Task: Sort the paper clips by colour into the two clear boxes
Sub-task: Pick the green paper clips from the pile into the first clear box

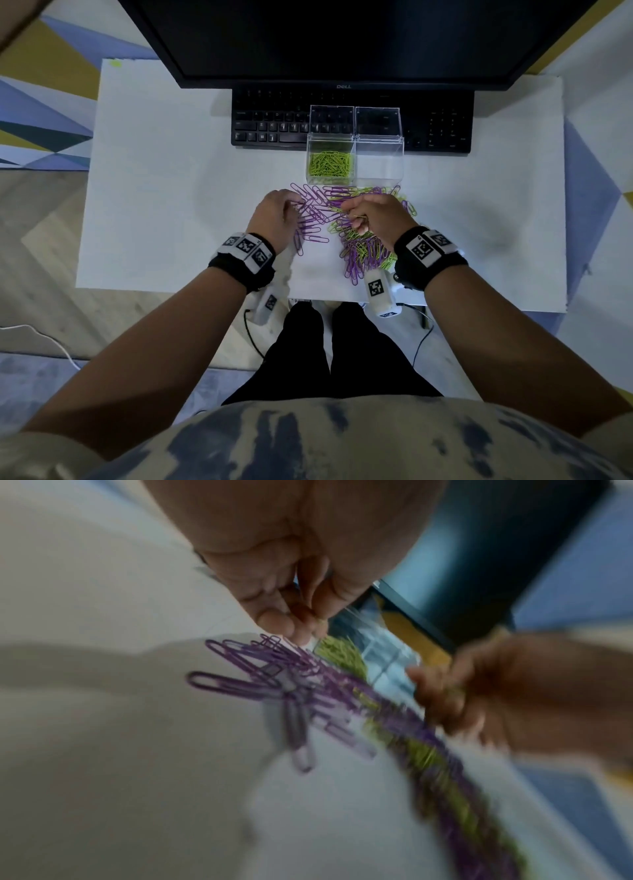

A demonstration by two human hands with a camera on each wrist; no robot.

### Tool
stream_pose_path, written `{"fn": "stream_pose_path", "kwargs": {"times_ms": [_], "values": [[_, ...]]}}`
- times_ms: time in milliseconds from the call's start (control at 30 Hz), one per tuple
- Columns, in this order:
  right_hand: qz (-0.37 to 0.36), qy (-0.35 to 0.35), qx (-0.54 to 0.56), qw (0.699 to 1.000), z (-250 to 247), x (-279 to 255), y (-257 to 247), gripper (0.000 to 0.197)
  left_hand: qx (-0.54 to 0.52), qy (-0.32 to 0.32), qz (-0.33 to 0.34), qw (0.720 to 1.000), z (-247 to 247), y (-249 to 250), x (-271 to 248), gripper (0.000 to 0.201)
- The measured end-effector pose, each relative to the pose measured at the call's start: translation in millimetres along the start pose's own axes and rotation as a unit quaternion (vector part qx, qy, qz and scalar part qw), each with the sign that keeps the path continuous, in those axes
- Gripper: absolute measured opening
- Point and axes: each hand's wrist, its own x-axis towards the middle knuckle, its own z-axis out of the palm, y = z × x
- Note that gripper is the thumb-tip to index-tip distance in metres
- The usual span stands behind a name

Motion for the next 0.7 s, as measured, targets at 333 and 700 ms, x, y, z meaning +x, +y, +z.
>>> {"fn": "stream_pose_path", "kwargs": {"times_ms": [333, 700], "values": [[-0.151, 0.049, -0.424, 0.892, 5, 5, 16, 0.010, -0.054, -0.108, -0.091, 0.989, 26, 35, 3, 0.018], [-0.182, 0.092, -0.349, 0.915, 6, 4, 8, 0.012, 0.190, -0.111, 0.086, 0.972, 51, 34, -5, 0.020]]}}
